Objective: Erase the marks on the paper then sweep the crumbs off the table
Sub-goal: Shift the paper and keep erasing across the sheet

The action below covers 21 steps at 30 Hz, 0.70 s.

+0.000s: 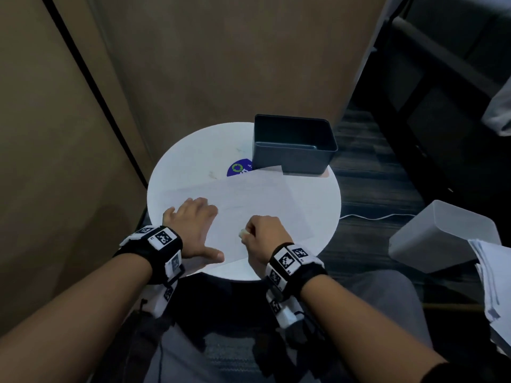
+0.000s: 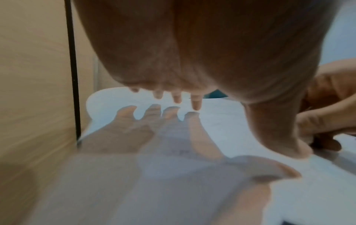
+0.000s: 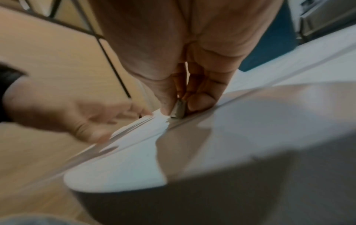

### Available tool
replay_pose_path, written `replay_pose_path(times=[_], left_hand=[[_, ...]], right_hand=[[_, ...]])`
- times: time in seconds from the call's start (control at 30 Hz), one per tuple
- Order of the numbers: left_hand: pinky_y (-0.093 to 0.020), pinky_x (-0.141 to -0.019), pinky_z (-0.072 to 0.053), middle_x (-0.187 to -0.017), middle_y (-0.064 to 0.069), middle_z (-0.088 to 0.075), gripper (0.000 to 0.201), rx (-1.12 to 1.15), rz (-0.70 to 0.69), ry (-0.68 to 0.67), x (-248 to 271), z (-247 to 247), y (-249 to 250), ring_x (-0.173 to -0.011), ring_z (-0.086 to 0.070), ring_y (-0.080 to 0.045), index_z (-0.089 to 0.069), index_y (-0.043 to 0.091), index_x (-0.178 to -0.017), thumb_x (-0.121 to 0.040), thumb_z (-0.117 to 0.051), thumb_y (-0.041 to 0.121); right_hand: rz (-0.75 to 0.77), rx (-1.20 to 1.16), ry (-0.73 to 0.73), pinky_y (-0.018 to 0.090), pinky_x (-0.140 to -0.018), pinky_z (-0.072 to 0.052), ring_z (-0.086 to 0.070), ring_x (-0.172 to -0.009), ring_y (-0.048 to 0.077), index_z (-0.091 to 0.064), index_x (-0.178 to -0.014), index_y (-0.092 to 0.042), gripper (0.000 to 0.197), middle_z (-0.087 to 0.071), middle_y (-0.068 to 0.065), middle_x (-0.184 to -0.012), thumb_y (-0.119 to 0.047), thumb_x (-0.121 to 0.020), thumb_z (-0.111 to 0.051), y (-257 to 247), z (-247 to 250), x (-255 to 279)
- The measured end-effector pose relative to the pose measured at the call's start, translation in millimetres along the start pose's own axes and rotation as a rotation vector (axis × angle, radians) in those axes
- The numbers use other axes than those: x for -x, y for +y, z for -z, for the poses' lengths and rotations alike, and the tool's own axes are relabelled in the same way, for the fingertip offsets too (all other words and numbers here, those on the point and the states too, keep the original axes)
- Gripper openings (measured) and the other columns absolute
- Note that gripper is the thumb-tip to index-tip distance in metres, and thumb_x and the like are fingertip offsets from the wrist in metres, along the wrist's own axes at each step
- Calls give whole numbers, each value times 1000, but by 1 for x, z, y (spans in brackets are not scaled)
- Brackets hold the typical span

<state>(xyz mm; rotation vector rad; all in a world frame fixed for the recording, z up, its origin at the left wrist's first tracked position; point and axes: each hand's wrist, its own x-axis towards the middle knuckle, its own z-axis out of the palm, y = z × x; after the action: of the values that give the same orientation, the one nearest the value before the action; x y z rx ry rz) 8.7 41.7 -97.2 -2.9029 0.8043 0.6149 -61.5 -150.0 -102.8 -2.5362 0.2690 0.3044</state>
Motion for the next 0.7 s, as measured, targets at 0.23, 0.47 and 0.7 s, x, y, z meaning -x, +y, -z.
replay_pose_path(times=[0.23, 0.47, 0.7], left_hand=[[-58, -116, 9, -157, 10, 36, 116, 116, -14, -57, -9, -23, 13, -147, 29, -24, 23, 46, -149, -70, -52, 86], [-59, -115, 10, -155, 10, 40, 119, 105, -28, -74, -14, -26, 15, -146, 32, -24, 28, 46, -148, -67, -47, 91], [-57, -115, 13, -153, 12, 42, 119, 106, -26, -87, -14, -25, 12, -145, 34, -22, 30, 47, -146, -67, -47, 92]], right_hand=[[-42, 207, 61, 28, -69, -41, -61, -93, 30, -59, -102, -12, 16, -60, 12, -105, -21, -89, -62, 33, 28, -4], [-15, 166, 64, 28, -68, -45, -65, -88, 31, -65, -96, -10, 21, -66, 13, -99, -30, -89, -62, 22, 39, -19], [-65, 151, 70, 30, -69, -50, -64, -80, 27, -63, -81, -18, 23, -66, 8, -90, -38, -90, -60, 46, 41, -17]])
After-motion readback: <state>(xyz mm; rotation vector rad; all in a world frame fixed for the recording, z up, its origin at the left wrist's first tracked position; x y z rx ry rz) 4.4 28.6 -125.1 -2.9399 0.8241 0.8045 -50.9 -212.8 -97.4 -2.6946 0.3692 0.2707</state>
